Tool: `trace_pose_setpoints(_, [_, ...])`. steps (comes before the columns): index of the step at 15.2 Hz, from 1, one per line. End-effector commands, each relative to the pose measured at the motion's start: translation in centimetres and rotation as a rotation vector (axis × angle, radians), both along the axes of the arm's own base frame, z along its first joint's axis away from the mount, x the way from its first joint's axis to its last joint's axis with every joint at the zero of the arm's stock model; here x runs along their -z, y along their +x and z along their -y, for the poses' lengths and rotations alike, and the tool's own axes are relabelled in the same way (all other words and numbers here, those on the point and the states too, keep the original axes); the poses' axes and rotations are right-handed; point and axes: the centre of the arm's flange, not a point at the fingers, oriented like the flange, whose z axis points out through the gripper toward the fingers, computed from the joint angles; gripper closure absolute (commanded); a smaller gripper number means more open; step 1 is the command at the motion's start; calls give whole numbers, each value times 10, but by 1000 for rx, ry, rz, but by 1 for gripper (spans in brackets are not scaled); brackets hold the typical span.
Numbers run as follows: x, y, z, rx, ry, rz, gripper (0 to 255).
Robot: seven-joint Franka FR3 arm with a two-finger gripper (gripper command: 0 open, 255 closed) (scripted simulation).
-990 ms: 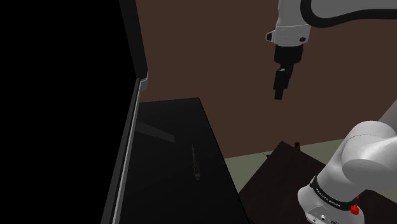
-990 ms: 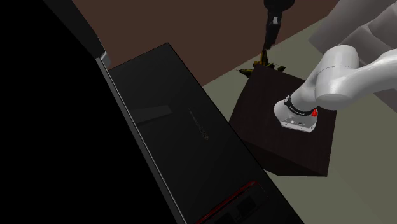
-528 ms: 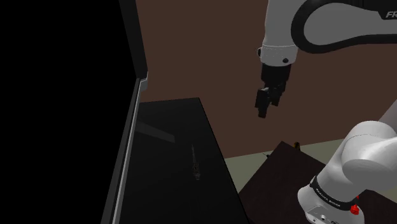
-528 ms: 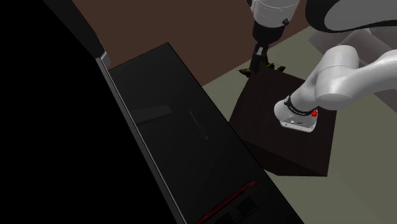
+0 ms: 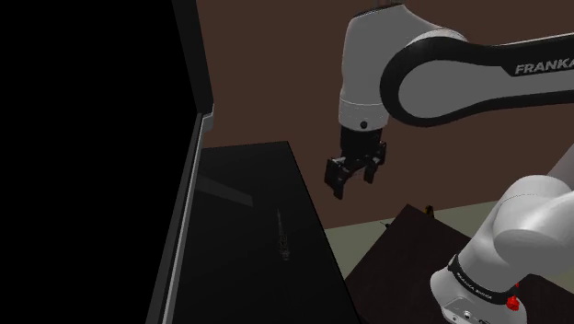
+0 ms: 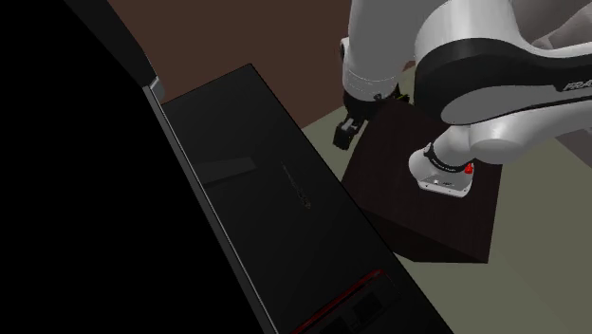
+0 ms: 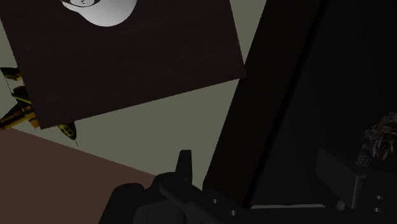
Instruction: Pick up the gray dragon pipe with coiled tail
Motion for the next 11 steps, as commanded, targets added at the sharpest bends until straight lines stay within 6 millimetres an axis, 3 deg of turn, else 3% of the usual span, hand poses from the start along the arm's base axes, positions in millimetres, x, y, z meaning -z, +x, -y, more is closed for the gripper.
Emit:
trace_pose_setpoints(1, [12,6,-20,63,-2,12,0])
trace_pose_setpoints(11, [71,61,-119,346,-20,66,0])
